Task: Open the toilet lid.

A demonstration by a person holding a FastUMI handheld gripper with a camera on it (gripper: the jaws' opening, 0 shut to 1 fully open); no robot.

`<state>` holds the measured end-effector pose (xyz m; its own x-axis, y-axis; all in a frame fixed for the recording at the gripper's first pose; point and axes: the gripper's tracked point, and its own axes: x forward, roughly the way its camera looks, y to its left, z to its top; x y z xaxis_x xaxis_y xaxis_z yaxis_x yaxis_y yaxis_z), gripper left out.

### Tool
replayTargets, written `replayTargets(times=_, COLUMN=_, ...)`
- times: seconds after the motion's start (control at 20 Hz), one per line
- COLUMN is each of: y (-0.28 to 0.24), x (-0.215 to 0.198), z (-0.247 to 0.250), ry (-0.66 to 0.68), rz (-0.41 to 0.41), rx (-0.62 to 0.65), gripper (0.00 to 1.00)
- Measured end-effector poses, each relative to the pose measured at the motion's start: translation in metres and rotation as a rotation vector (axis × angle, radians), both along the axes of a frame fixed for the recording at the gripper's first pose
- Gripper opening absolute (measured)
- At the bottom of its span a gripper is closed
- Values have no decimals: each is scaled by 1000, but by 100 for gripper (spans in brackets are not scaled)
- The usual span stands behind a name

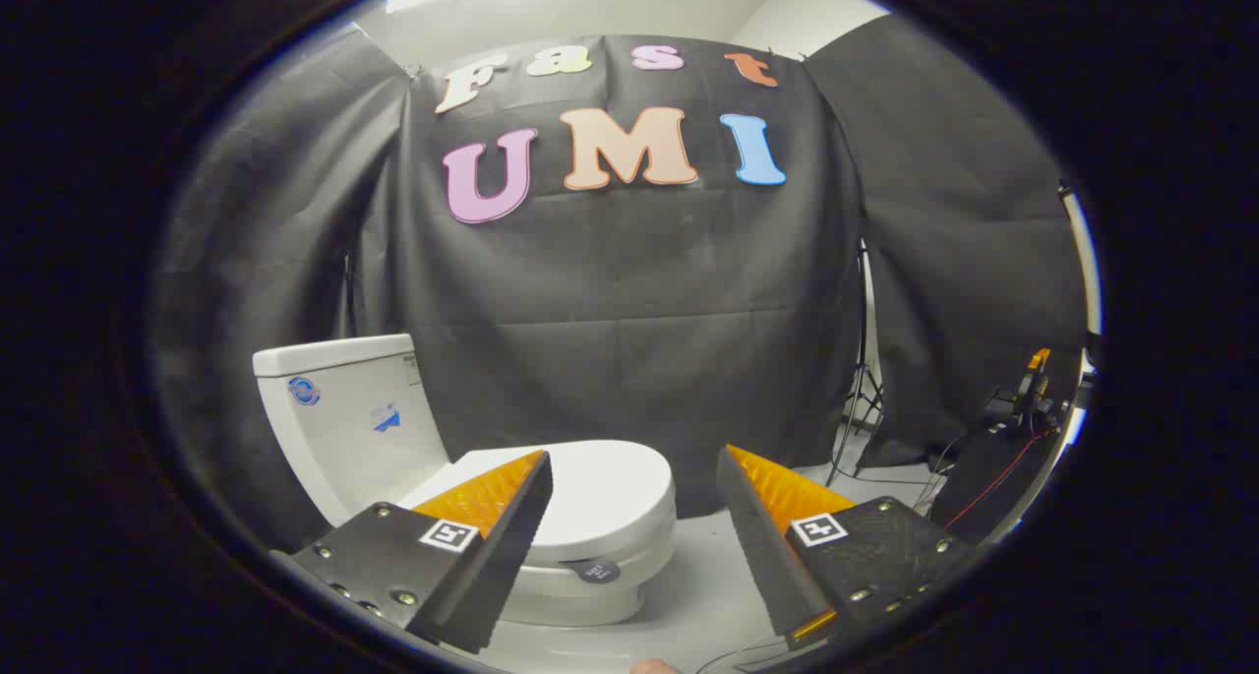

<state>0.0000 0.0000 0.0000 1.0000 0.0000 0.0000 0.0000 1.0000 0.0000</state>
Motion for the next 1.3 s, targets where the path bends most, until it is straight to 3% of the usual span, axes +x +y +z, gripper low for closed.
replayTargets(times=0.95, y=-2, x=8, z=-19, ry=47, rz=-7, rx=-45, gripper=99)
replayTargets(times=1.3, y=-8, x=24, z=-58, ry=147, rz=-34, rx=-27, gripper=100)
